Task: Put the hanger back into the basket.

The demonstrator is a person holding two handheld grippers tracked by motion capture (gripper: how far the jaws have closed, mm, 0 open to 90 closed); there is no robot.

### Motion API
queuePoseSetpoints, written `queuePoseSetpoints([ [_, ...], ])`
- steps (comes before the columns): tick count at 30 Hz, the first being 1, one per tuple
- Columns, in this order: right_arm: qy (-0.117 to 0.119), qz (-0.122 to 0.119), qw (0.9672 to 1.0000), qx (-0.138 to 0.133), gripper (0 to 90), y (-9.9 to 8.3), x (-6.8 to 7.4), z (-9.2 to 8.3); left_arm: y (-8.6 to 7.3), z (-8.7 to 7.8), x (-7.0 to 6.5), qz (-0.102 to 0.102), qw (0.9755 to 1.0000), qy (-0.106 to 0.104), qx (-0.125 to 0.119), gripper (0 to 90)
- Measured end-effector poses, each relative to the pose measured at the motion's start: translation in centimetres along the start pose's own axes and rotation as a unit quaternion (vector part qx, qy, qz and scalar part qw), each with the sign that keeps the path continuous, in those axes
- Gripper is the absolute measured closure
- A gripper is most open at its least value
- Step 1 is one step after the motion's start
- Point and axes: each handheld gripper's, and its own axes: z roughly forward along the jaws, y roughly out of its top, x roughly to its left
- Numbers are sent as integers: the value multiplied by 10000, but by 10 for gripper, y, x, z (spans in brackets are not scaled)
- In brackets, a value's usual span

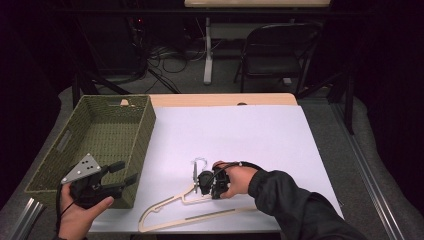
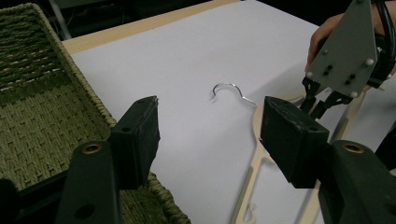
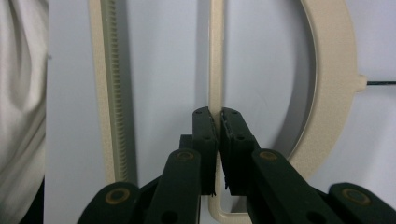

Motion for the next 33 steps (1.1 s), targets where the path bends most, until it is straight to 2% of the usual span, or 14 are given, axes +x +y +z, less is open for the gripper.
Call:
queuePoseSetpoints([
  [4, -255, 46, 9997, 24, 855, -13, -1, -8, 1, 4, -3, 41, 10000, -64, 25, 383],
  [8, -496, 92, 9987, -91, 855, -21, -2, -16, 4, 10, -9, 113, 9997, -169, 98, 383],
  [10, -707, 83, 9973, -153, 855, -24, -1, -20, 7, 14, -13, 125, 9995, -263, 104, 389],
  [14, -941, 54, 9953, -226, 855, -29, 1, -26, 14, 25, -23, 212, 9981, -548, 199, 432],
  [21, -1311, -59, 9908, -338, 855, -35, 6, -36, 30, 46, -32, 294, 9966, -657, 397, 425],
  [26, -1590, -97, 9865, -386, 855, -40, 10, -41, 38, 65, -34, 271, 9943, -825, 618, 439],
  [28, -1630, -129, 9857, -399, 855, -42, 10, -43, 40, 77, -36, 306, 9922, -952, 742, 440],
  [30, -1690, -177, 9846, -402, 855, -43, 11, -44, 41, 86, -37, 318, 9910, -969, 864, 440],
  [33, -1740, -190, 9839, -353, 855, -44, 13, -47, 39, 104, -37, 258, 9884, -1117, 999, 440],
])
